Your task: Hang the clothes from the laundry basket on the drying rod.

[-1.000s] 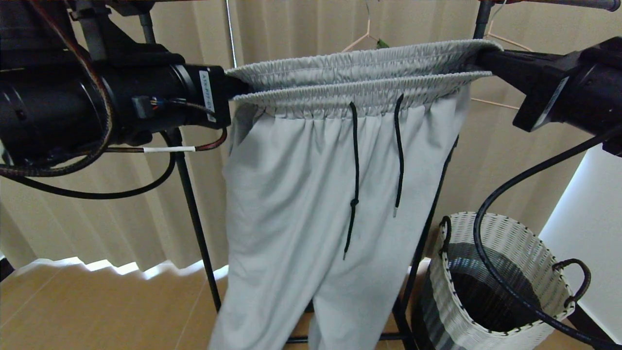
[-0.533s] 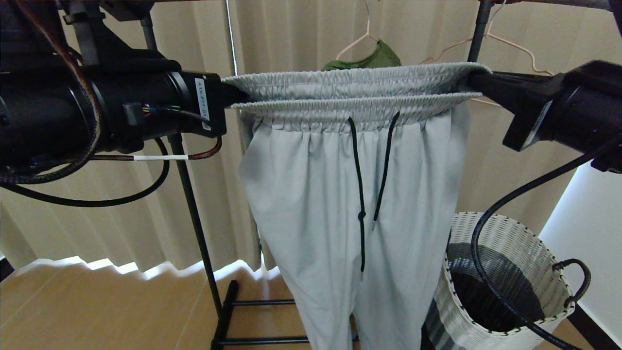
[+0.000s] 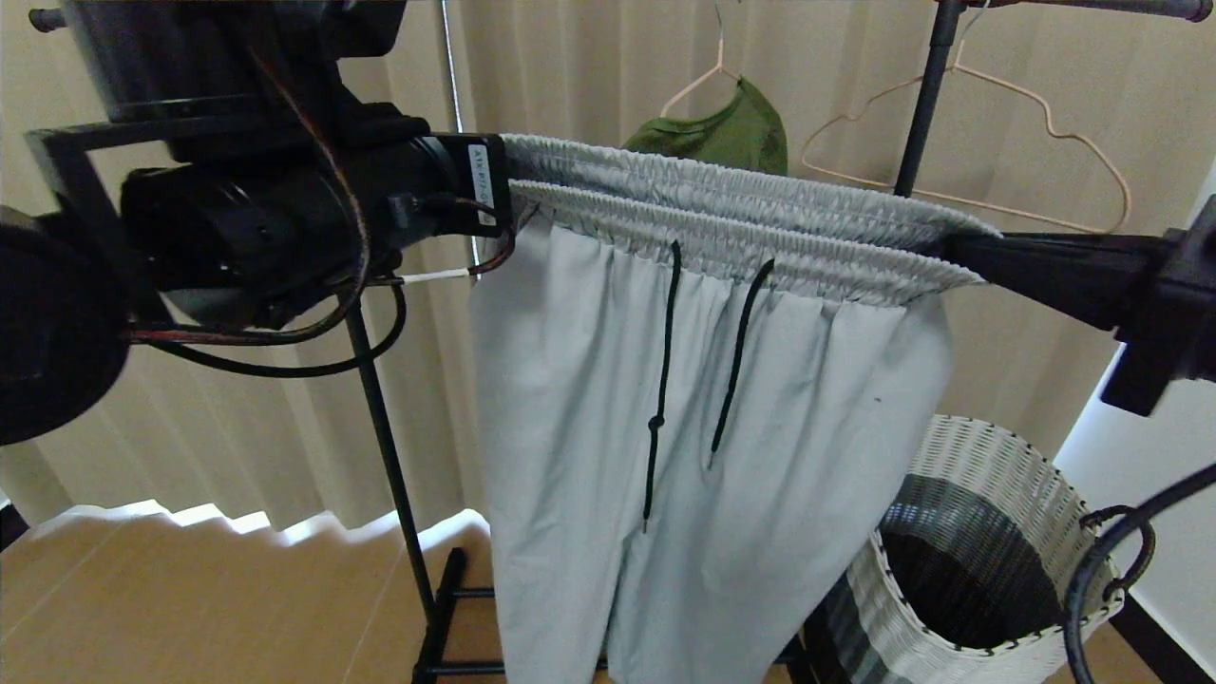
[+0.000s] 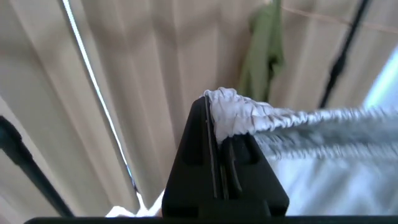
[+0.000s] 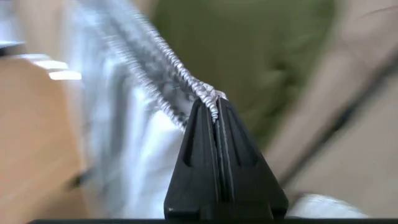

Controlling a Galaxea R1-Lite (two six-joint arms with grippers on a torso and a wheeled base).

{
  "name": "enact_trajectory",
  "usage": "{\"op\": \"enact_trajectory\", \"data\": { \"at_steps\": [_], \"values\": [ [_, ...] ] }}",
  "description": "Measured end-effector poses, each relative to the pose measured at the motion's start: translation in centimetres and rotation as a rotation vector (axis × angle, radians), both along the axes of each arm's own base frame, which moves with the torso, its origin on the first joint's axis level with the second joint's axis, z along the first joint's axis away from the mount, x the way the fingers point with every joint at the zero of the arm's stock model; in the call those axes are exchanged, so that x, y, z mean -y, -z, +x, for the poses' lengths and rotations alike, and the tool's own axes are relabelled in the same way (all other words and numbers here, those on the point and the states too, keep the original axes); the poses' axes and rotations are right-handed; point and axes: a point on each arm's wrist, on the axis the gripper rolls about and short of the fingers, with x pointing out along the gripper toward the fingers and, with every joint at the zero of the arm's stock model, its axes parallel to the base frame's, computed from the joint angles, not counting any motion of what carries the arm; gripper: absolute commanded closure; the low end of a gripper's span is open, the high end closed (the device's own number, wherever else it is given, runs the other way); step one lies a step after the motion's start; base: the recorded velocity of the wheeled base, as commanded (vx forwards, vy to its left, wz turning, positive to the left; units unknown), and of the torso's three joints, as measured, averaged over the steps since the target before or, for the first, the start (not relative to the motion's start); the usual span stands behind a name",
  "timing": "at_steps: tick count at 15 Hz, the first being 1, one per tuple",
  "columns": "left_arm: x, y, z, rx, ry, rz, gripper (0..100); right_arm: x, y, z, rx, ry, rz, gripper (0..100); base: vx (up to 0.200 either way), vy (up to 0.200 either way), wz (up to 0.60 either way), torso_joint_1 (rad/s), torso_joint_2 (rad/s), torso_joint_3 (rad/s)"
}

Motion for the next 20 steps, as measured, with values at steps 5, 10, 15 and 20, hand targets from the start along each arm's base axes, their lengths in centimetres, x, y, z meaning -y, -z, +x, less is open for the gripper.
{"op": "enact_trajectory", "data": {
  "at_steps": [5,10,15,20],
  "values": [
    [1.3,0.7,1.7,-0.007,-0.003,0.004,100,0.7,0.0,-2.7,-0.011,-0.208,0.06,100,0.0,0.0,0.0,0.0,0.0,0.0],
    [0.9,0.2,1.3,0.0,0.029,0.025,100,1.7,0.1,-1.5,0.058,-0.11,-0.029,100,0.0,0.0,0.0,0.0,0.0,0.0],
    [-3.8,-1.3,-2.9,-0.059,0.274,0.068,100,1.5,-0.1,3.6,0.171,0.031,-0.031,100,0.0,0.0,0.0,0.0,0.0,0.0],
    [-7.4,1.4,-9.3,-0.156,0.458,0.159,100,-0.1,0.2,8.4,0.19,0.057,0.038,100,0.0,0.0,0.0,0.0,0.0,0.0]
  ]
}}
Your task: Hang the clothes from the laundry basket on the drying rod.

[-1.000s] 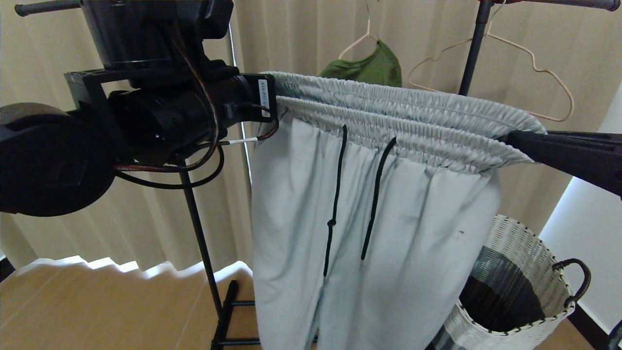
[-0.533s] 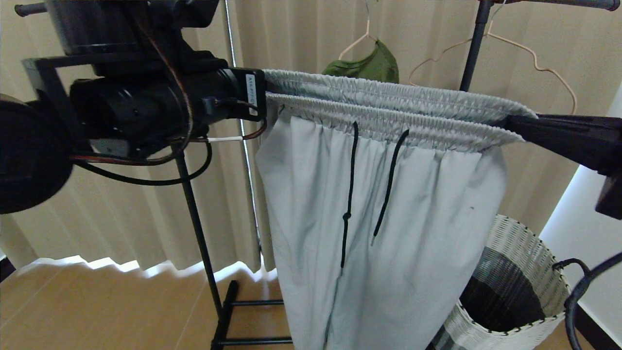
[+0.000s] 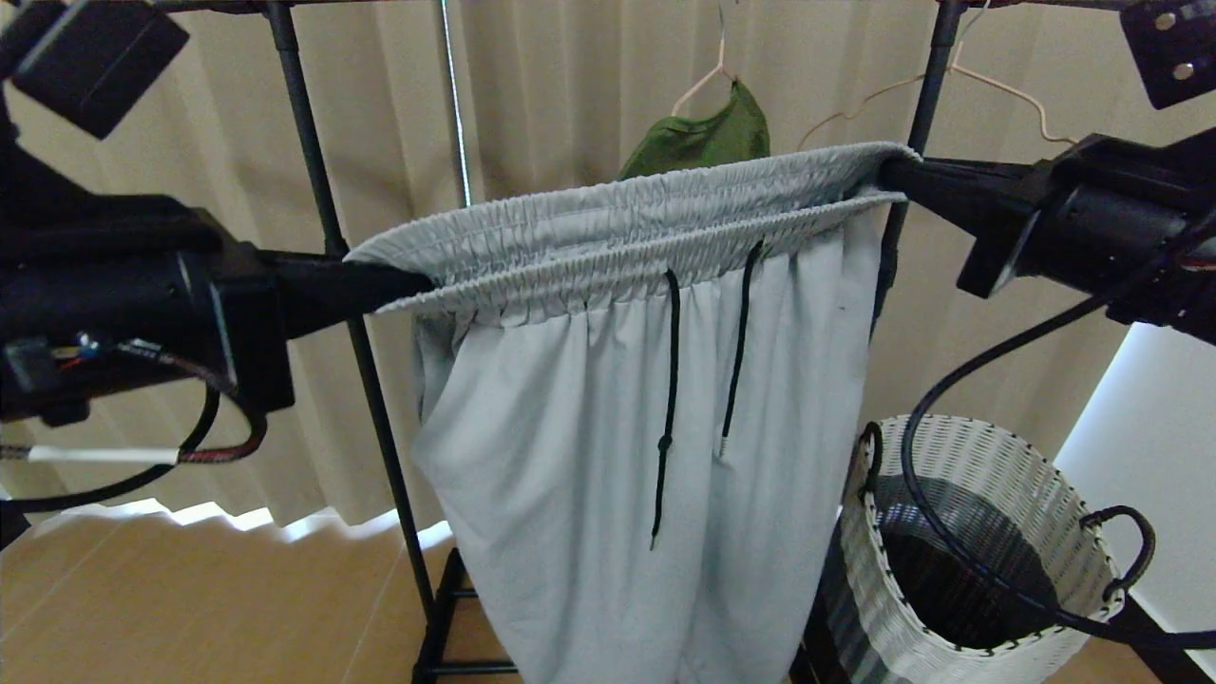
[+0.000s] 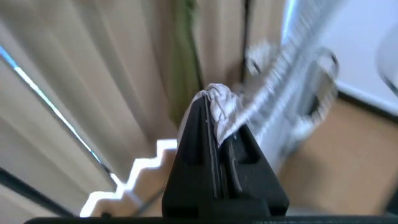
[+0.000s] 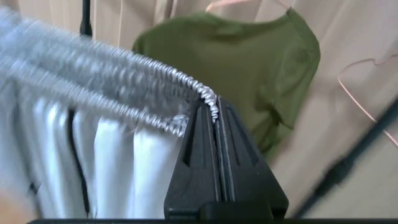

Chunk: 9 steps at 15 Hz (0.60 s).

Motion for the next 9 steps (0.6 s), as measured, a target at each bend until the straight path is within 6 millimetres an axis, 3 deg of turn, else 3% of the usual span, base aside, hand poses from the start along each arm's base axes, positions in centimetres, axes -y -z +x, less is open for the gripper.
{"op": "enact_trajectory", "data": {
  "at_steps": [5,9],
  "values": [
    [1.2,0.9,-4.8,0.013,0.211,-0.001,100,-1.8,0.8,2.3,0.007,-0.027,0.018,100,0.0,0.0,0.0,0.0,0.0,0.0],
    [1.1,0.6,-5.6,0.031,0.24,-0.01,100,-2.0,1.1,2.7,-0.006,-0.023,0.013,100,0.0,0.0,0.0,0.0,0.0,0.0]
  ]
}}
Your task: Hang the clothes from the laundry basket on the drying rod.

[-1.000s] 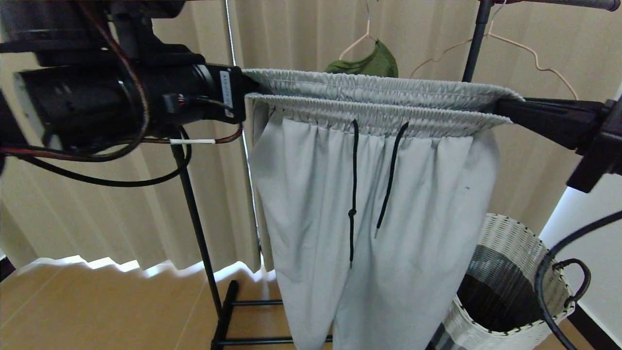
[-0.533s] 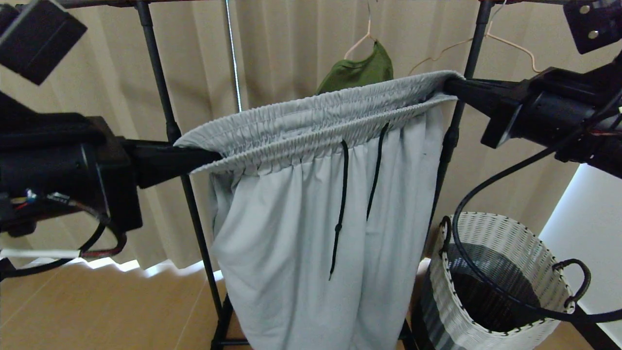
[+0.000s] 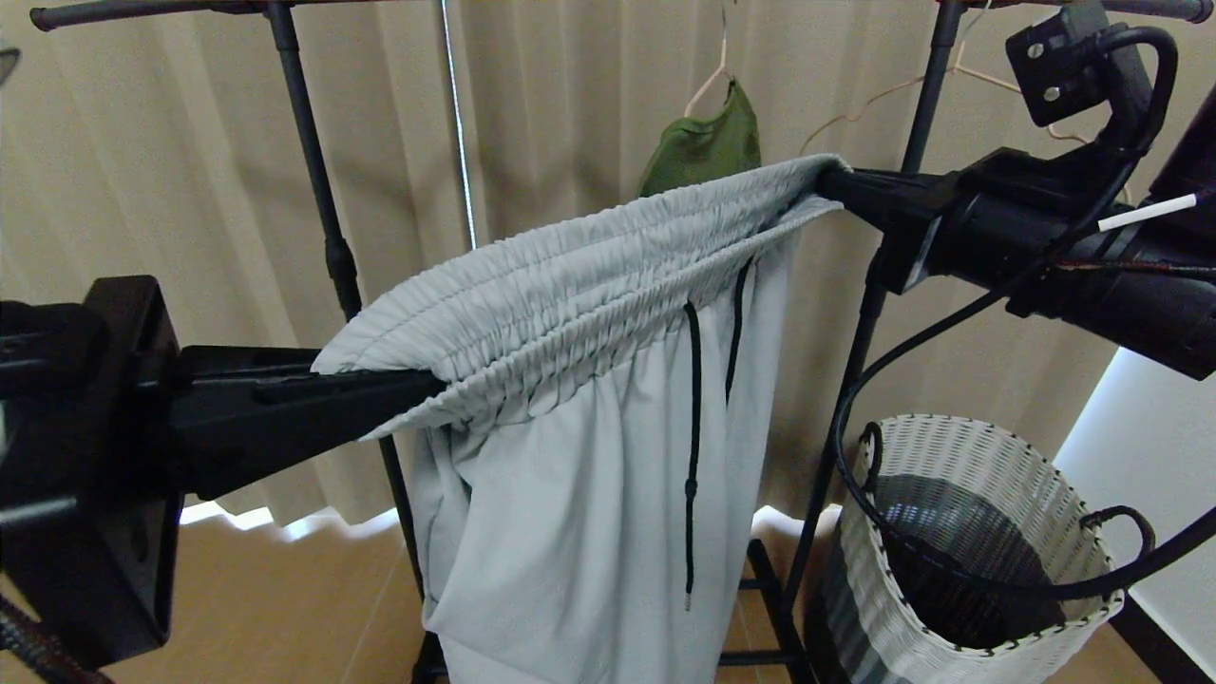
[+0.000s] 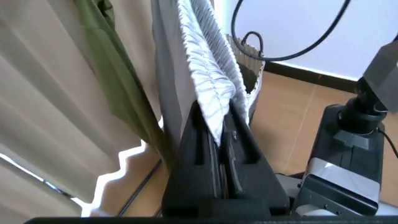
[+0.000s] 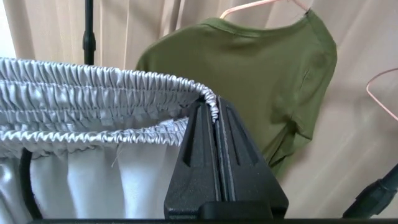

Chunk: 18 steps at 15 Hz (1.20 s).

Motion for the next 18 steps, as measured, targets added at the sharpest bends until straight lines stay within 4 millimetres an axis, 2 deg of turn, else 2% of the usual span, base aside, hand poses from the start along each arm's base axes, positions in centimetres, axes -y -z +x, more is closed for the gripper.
{"op": "enact_trajectory", "data": {
  "at_steps": [2,5,7,10,12,18],
  "values": [
    [-0.1,-0.7,0.0,0.02,-0.031,-0.013,100,0.1,-0.1,-0.1,0.003,0.005,0.0,100,0.0,0.0,0.0,0.0,0.0,0.0],
    [-0.1,-3.4,1.6,0.095,-0.33,-0.038,100,0.7,-1.1,-1.0,-0.019,0.014,-0.011,100,0.0,0.0,0.0,0.0,0.0,0.0],
    [0.6,-4.3,3.1,0.126,-0.487,-0.048,100,1.2,-1.9,-2.2,-0.034,0.015,-0.017,100,0.0,0.0,0.0,0.0,0.0,0.0],
    [2.2,-3.3,5.4,0.165,-0.558,-0.081,100,2.5,-1.5,-5.0,-0.074,0.017,-0.037,100,0.0,0.0,0.0,0.0,0.0,0.0],
    [2.8,-2.2,6.4,0.156,-0.596,-0.044,100,3.1,-1.1,-6.5,-0.078,0.015,-0.038,100,0.0,0.0,0.0,0.0,0.0,0.0],
    [3.3,-2.1,6.9,0.159,-0.596,-0.037,100,3.7,-1.4,-7.7,-0.056,0.015,-0.027,100,0.0,0.0,0.0,0.0,0.0,0.0]
  ]
}}
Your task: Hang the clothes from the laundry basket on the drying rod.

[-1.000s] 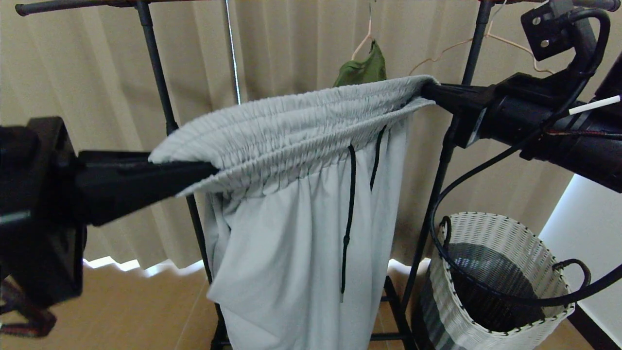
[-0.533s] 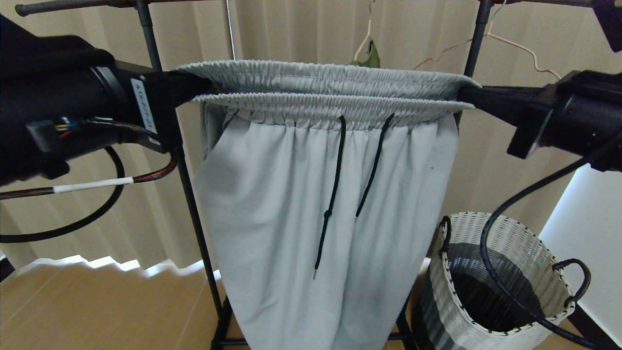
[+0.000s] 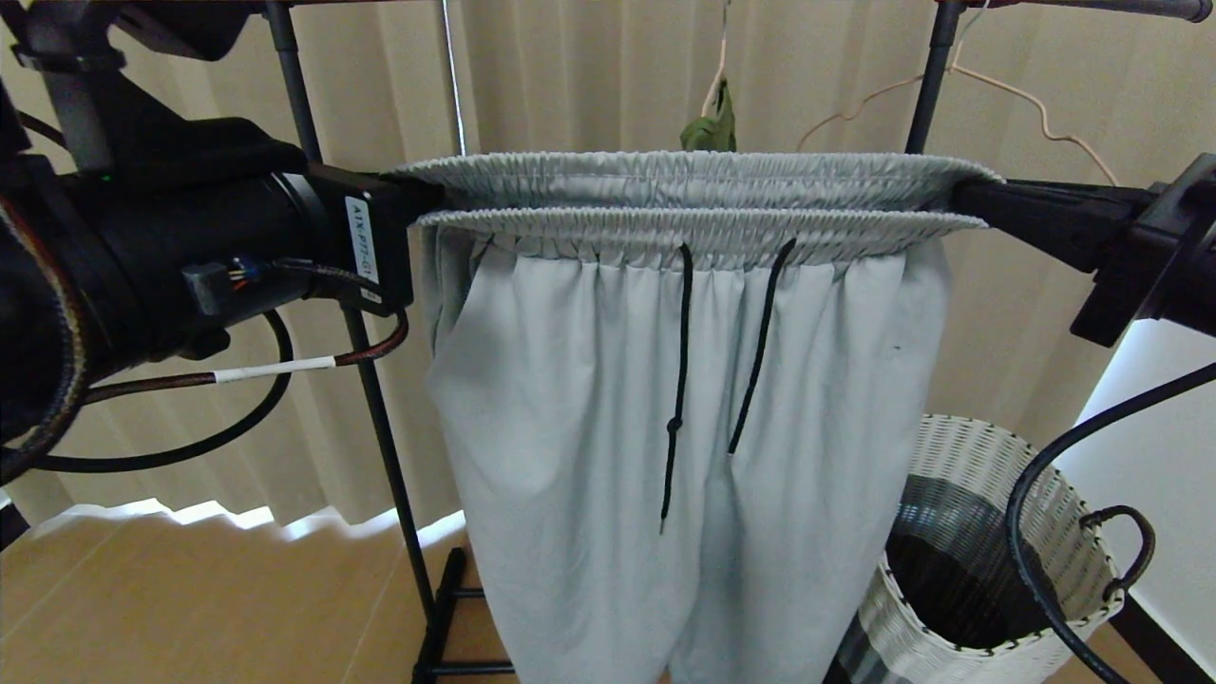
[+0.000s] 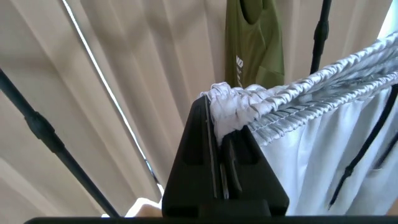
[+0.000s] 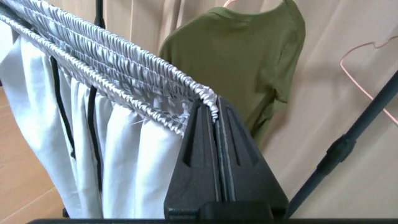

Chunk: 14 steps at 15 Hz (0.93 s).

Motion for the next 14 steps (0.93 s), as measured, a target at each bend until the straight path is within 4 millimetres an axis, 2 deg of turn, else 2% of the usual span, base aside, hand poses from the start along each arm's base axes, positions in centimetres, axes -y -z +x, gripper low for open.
{"op": "enact_trajectory", "data": {
  "at_steps": [4,5,9,11,14],
  "values": [
    [0.0,0.1,0.0,-0.002,0.001,0.001,100,0.1,0.1,-0.1,-0.003,0.002,-0.002,100,0.0,0.0,0.0,0.0,0.0,0.0],
    [0.0,0.1,0.1,-0.004,-0.001,0.003,100,0.1,0.1,-0.1,-0.004,0.001,-0.002,0,0.0,0.0,0.0,0.0,0.0,0.0],
    [-0.1,0.2,0.1,-0.006,-0.01,0.002,100,0.1,0.4,-0.1,-0.005,0.002,-0.001,0,0.0,0.0,0.0,0.0,0.0,0.0],
    [-0.2,0.4,0.3,-0.012,-0.03,0.004,100,0.2,1.3,-0.4,-0.03,0.0,-0.007,0,0.0,0.0,0.0,0.0,0.0,0.0],
    [-0.9,0.7,1.2,-0.008,-0.095,0.006,100,0.8,2.7,-1.8,-0.078,-0.025,0.03,0,0.0,0.0,0.0,0.0,0.0,0.0]
  ]
}}
